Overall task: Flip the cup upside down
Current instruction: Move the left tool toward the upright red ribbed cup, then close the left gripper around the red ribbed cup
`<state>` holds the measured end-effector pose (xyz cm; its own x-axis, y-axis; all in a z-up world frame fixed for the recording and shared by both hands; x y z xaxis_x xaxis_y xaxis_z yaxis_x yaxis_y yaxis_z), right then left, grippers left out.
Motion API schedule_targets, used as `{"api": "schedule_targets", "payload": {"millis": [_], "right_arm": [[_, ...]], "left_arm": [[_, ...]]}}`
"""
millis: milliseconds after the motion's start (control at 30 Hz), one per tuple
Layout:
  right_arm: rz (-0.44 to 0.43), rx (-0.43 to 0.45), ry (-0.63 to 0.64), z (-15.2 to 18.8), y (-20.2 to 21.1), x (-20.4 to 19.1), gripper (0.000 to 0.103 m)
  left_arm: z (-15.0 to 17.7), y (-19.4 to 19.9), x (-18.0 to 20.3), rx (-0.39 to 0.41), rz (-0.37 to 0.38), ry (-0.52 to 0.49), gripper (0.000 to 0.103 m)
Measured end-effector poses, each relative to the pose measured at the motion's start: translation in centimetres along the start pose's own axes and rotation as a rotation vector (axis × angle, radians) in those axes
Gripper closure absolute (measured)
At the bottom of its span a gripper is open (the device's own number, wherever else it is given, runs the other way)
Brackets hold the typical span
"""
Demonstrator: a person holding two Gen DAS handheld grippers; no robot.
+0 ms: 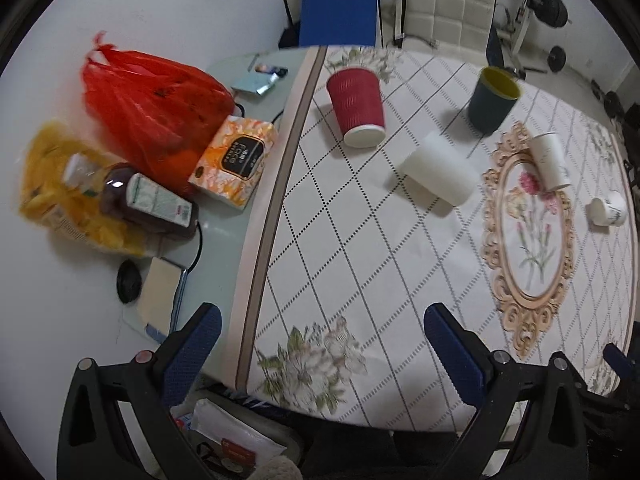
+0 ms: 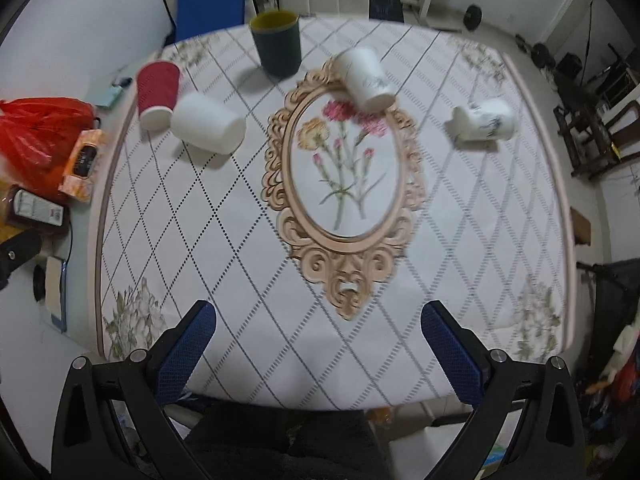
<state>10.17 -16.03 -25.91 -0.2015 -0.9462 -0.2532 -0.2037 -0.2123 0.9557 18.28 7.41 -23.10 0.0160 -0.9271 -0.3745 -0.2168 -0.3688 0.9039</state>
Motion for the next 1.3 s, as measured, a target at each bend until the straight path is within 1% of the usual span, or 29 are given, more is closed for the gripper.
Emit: {"api": "schedule_targets", "payload": {"millis": [100,200,300,367,467,600,767,833,1033,1233,1300], "right_arm": [[0.001,-0.051,-0.036,-1.8,-3.5,-0.9,0.0],[0.015,-0.087,-0.049,-3.5,-6.5,-2.1,0.0],[0.025,-0.116,-0.068,-5.3,-9.3,-2.8,0.0],[0.032,-0.136,-0.086,-6.5,-11.1,-3.0,0.0],[0.028,-0.164,-0.111,-8.0,-12.8,-3.3,0.0],[0.033,-0.187,-0.136,-10.1,-14.6,-3.7,0.0],[0.044,-0.199,-0.172,-12.4,-15.9,-3.9,0.0],[0.044,-0.209,-0.188,-13.2,-16.3,-3.9,0.0],[0.047,-0.222,-0.197,-15.2,-16.4,-4.0,0.0],[0.051,-0.226,-0.193,-17.0,-16.3,-4.1,0.0],[0.05,-0.228,-0.196,-17.4,-16.3,-4.1,0.0]], "left_arm": [[-2.7,-3.0,0.0,-0.037,-0.011,-0.024,0.0],[-5.4,-5.3,0.0,-0.069,-0.004,-0.024,0.0],[-8.6,-7.2,0.0,-0.091,0.005,-0.018,0.0],[-11.0,-8.6,0.2,-0.117,0.028,-0.012,0.0],[-14.6,-10.5,0.9,-0.146,0.048,-0.021,0.0],[-19.1,-12.6,2.4,-0.159,0.076,-0.04,0.0],[-23.2,-15.8,4.3,-0.208,0.11,-0.053,0.0],[-24.2,-17.0,5.1,-0.229,0.124,-0.065,0.0],[-25.8,-18.6,7.8,-0.224,0.152,-0.133,0.0],[-26.0,-20.0,9.9,-0.222,0.139,-0.189,0.001],[-25.8,-20.3,10.3,-0.224,0.139,-0.2,0.003]]}}
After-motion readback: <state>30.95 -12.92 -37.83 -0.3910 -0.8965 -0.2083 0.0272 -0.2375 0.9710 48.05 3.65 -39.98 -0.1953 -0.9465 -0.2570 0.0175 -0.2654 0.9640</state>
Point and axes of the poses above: each gripper's, at about its wrist camera, not at the fingertips, and y roughly against the way its jaws point, x to its right, z to its underside, the point moved 1 cm from there along -y, roughly the way its jaws point, and after that the axes turned 13 degrees about -z, right-handed, at the moved point
